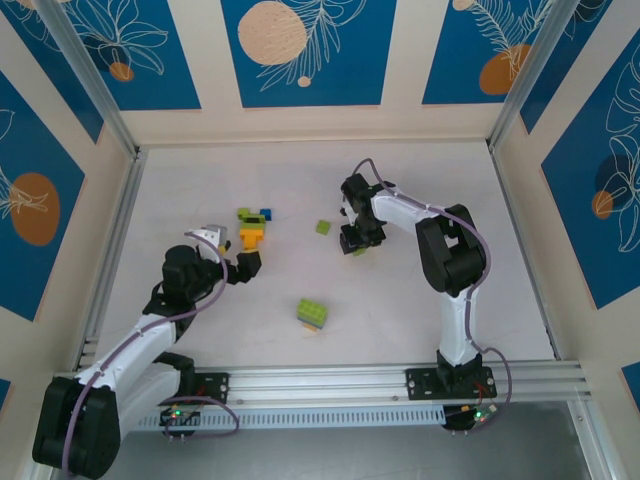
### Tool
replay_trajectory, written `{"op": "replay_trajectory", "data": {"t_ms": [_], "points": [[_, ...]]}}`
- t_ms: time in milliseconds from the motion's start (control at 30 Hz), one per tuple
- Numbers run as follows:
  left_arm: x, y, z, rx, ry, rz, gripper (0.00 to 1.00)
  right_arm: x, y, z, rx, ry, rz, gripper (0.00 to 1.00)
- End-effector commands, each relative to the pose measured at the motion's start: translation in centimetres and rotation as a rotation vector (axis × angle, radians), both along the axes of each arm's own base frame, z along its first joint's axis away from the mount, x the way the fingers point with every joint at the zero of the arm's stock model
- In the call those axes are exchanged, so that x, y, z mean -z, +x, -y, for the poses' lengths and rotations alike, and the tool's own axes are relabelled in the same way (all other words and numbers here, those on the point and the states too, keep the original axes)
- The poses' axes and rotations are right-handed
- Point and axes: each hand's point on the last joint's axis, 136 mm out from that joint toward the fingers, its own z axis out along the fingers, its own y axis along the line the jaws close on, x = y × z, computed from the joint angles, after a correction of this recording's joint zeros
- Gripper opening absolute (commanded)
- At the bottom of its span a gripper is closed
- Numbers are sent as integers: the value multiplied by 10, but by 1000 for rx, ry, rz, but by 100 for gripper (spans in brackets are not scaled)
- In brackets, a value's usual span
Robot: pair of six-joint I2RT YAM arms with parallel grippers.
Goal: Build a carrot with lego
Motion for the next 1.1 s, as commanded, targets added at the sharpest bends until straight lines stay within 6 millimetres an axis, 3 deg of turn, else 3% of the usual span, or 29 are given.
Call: {"op": "replay_trajectory", "data": {"t_ms": [0, 700, 1067], "points": [[-16, 1, 8, 33, -2, 46, 100, -2, 0, -3, -5, 21, -18, 45], [-18, -1, 13, 56, 1, 54, 100, -13, 1, -3, 11, 94, -16, 48], [-18, -1, 14, 62, 5, 54, 100, -12, 1, 0, 21, 112, -25, 43]]}}
